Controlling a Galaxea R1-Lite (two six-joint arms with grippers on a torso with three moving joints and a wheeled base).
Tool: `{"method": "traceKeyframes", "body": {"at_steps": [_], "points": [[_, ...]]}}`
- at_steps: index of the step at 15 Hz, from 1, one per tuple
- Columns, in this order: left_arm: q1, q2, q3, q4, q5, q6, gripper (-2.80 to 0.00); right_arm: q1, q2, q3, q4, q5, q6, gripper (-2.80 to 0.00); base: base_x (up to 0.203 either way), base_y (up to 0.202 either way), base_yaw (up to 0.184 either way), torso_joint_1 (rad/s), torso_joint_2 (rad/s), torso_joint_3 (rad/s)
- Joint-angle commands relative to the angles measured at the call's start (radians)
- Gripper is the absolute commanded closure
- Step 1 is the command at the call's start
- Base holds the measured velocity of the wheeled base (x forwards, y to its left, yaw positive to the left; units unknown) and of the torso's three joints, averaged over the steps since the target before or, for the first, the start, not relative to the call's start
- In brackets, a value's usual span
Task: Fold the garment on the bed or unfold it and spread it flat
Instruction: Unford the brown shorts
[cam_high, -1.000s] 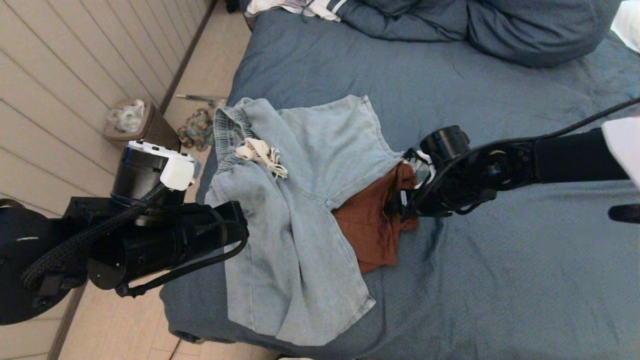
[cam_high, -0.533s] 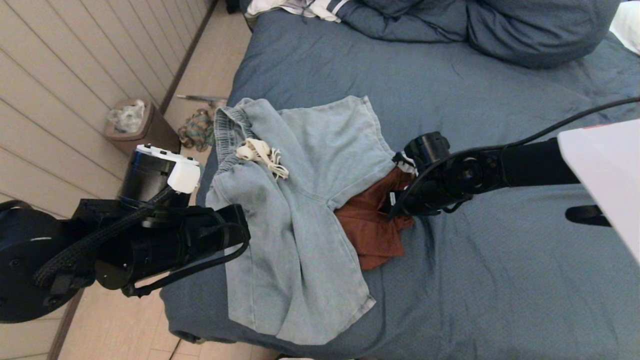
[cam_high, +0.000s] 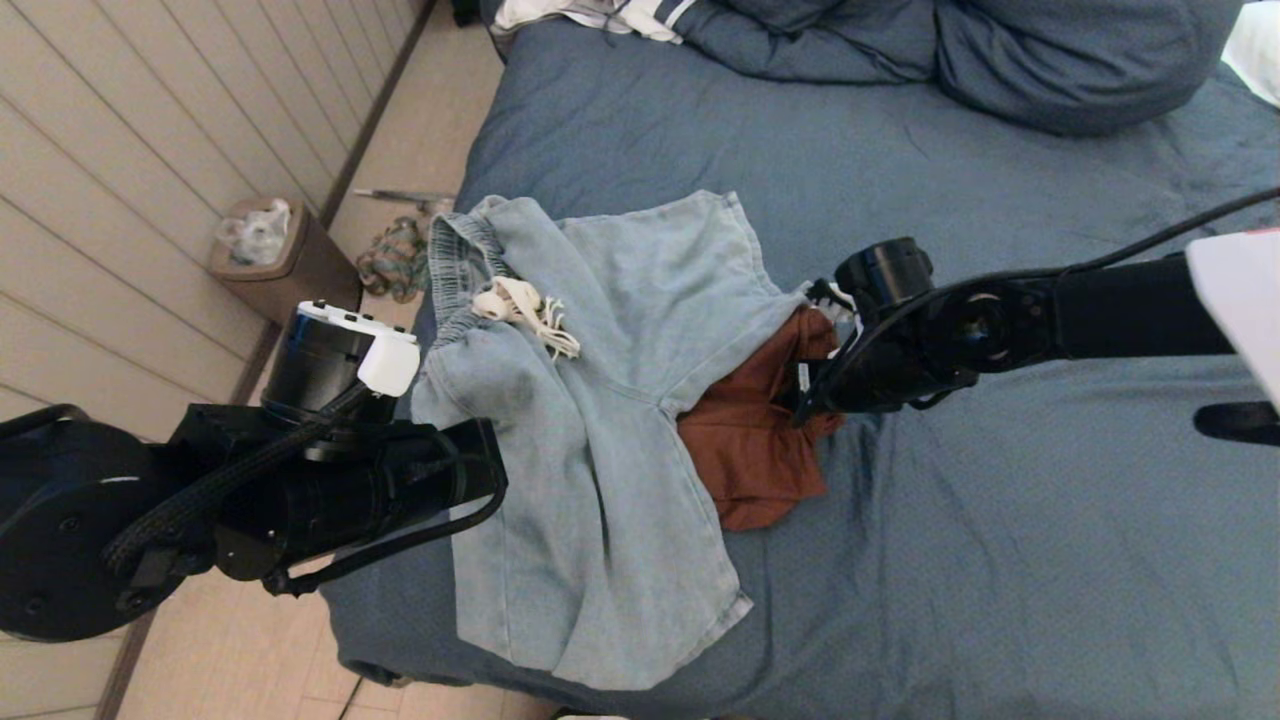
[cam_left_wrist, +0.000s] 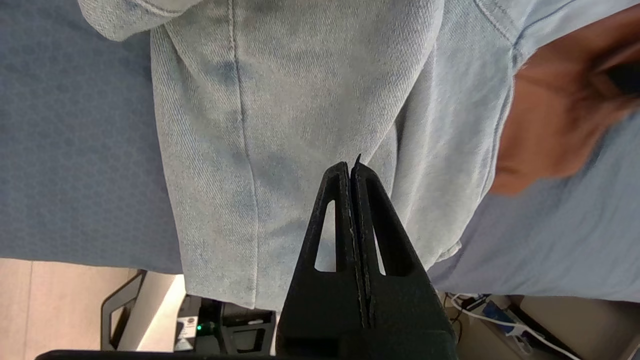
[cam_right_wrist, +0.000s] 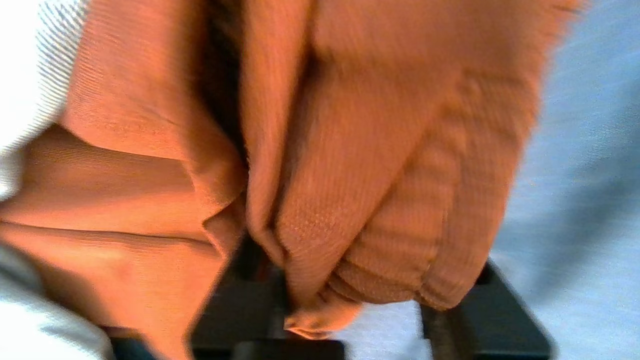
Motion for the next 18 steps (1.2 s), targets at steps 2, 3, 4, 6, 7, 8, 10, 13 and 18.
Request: {"method": "traceKeyframes", "body": {"at_steps": [2, 3, 4, 6, 7, 8, 10, 13, 18], "points": [[-0.001, 0.016, -0.002, -0.002, 0.002, -0.006, 0.0, -0.037, -0.15, 0.068, 0.004, -0.002, -0.006, 0.0, 0.0, 0.0, 0.0, 0.0, 0.0, 0.0], [-0.003, 0.016, 0.0, -0.008, 0.002, -0.006, 0.0, -0.055, -0.191, 0.101, 0.003, -0.002, -0.013, 0.0, 0.0, 0.0, 0.0, 0.0, 0.0, 0.0], [-0.006, 0.016, 0.0, -0.017, 0.002, -0.006, 0.0, -0.079, -0.239, 0.136, 0.002, -0.002, -0.021, 0.0, 0.0, 0.0, 0.0, 0.0, 0.0, 0.0], [-0.01, 0.017, 0.003, -0.018, 0.002, -0.007, 0.0, -0.134, -0.331, 0.205, 0.002, -0.002, -0.052, 0.0, 0.0, 0.0, 0.0, 0.0, 0.0, 0.0], [-0.011, 0.016, 0.006, -0.022, 0.002, -0.006, 0.0, -0.18, -0.37, 0.234, 0.001, 0.001, -0.072, 0.0, 0.0, 0.0, 0.0, 0.0, 0.0, 0.0], [-0.013, 0.017, 0.008, -0.025, 0.002, -0.006, 0.0, -0.241, -0.411, 0.258, 0.002, 0.007, -0.092, 0.0, 0.0, 0.0, 0.0, 0.0, 0.0, 0.0], [-0.02, 0.018, 0.009, -0.026, 0.002, -0.006, 0.0, -0.334, -0.481, 0.286, 0.004, 0.04, -0.115, 0.0, 0.0, 0.0, 0.0, 0.0, 0.0, 0.0], [-0.034, 0.011, 0.014, -0.029, 0.0, -0.006, 0.0, -0.432, -0.577, 0.293, 0.01, 0.15, -0.121, 0.0, 0.0, 0.0, 0.0, 0.0, 0.0, 0.0], [-0.049, -0.057, -0.068, -0.092, -0.109, 0.011, 0.0, -0.426, -0.685, 0.278, 0.06, 0.173, -0.116, 0.0, 0.0, 0.0, 0.0, 0.0, 0.0, 0.0]]}}
